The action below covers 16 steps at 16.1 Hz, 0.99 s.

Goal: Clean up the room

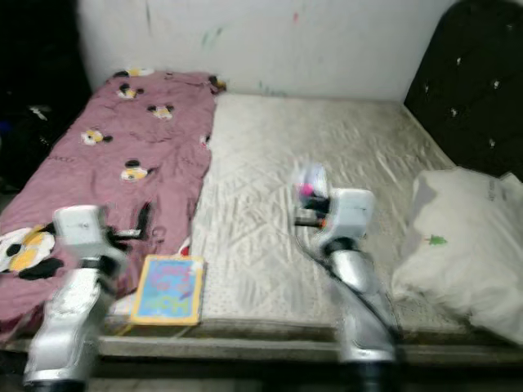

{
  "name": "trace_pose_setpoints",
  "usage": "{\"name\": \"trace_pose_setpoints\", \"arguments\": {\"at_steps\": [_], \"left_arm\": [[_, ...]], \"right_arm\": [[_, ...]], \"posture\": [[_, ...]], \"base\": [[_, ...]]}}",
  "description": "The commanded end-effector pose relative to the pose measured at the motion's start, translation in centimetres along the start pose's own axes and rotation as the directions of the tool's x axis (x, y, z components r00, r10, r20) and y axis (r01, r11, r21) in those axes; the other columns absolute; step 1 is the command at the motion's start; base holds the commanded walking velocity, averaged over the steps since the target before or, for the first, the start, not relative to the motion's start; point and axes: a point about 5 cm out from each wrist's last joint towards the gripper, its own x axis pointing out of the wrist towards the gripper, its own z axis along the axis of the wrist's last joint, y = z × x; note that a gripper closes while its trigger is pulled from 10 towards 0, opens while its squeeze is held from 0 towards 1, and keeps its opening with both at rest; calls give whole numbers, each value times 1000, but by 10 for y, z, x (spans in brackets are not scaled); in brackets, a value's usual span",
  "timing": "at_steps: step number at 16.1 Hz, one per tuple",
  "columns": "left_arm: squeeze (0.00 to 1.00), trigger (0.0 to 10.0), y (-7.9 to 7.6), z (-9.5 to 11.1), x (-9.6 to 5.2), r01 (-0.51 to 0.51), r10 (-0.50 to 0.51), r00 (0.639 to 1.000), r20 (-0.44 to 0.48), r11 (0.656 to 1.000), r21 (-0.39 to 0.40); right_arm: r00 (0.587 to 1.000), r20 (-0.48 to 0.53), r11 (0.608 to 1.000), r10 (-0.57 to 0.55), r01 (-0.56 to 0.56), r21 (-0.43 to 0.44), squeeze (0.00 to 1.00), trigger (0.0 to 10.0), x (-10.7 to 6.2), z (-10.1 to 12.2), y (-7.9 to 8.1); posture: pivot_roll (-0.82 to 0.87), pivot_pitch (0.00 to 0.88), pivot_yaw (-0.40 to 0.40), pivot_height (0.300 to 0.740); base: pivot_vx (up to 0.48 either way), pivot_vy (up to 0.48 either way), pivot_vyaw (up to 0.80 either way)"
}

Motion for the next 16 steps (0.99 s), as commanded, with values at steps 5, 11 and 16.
{"name": "trace_pose_setpoints", "arguments": {"at_steps": [5,11,16], "left_arm": [[0,10000,-10,6,1,65,-66,997,41,998,16],[0,10000,-11,6,-2,95,-94,995,42,995,-18],[0,10000,-13,6,-2,107,-106,994,40,994,-23]], "right_arm": [[1000,10,1000,-15,15,-25,0,10000,0,4,-8],[1000,8,1000,-10,10,-27,0,10000,0,3,-8],[1000,5,999,-9,9,-37,0,10000,0,2,-8]], "posture": [[-102,0,-5,740],[-101,0,-6,740],[-102,0,-6,740]], "base": [[0,183,0],[210,0,-400],[316,0,0]]}}
